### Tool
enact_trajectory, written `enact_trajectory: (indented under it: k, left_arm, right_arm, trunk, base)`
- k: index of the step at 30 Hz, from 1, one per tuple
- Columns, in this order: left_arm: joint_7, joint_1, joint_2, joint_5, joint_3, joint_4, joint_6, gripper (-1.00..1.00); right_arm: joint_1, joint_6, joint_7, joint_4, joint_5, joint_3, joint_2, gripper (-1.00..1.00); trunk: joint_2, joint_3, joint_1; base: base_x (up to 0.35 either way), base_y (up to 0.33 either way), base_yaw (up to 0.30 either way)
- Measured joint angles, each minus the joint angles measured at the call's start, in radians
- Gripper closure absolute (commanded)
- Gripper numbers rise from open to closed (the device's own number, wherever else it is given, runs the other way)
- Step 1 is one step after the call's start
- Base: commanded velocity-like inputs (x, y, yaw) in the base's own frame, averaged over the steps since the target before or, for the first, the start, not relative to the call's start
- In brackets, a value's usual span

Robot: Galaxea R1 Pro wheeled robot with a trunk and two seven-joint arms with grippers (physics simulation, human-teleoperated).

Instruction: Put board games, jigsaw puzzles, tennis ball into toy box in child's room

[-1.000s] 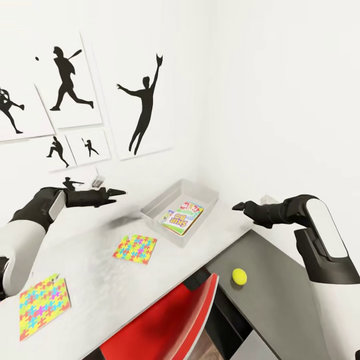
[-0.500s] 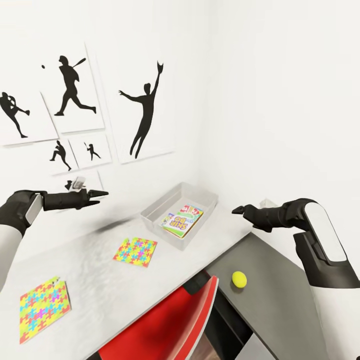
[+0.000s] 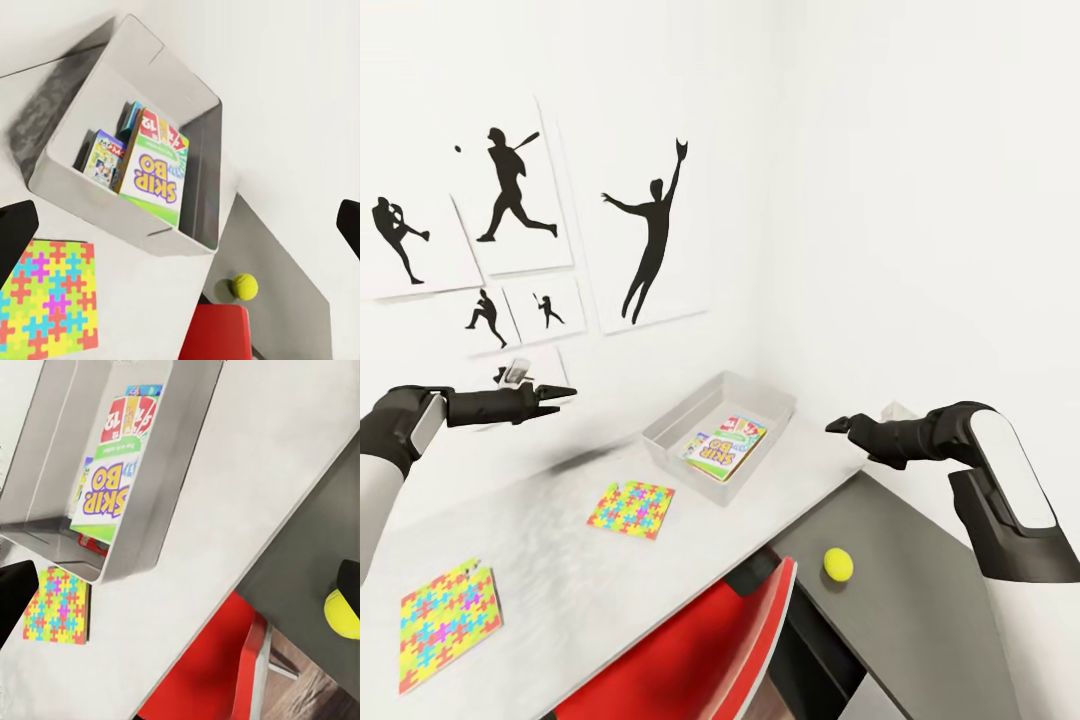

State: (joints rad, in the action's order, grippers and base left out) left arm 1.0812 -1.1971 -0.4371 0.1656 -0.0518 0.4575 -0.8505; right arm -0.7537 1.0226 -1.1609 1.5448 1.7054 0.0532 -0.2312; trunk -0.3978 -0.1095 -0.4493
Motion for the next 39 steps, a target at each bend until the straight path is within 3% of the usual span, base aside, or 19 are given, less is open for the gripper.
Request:
enact_trajectory:
  k: [13,27,39]
  left_arm:
    - [0.0,0.012,0.0,0.0,0.0,0.0,0.001,-1.0]
    - [-0.001,0.018,0.0,-0.001,0.0,0.0,0.001,-1.0]
    - [-0.001,0.02,0.0,-0.003,-0.001,0.0,0.002,-1.0]
  right_arm:
    - [0.008,0.003,-0.001,-0.007,-0.001,0.002,0.007,-1.0]
    - [0.008,0.002,-0.001,-0.008,-0.001,0.005,0.01,-1.0]
    - [0.008,0.001,-0.001,-0.011,-0.002,0.008,0.011,-1.0]
  trunk:
    - [0.0,0.019,-0.001]
    - [0.0,0.02,0.0]
    - [0.0,0.02,0.0]
  base:
    - [-0.201,0.0,0.119]
    - [-0.25,0.004,0.091]
    - [-0.062,0.216,0.187]
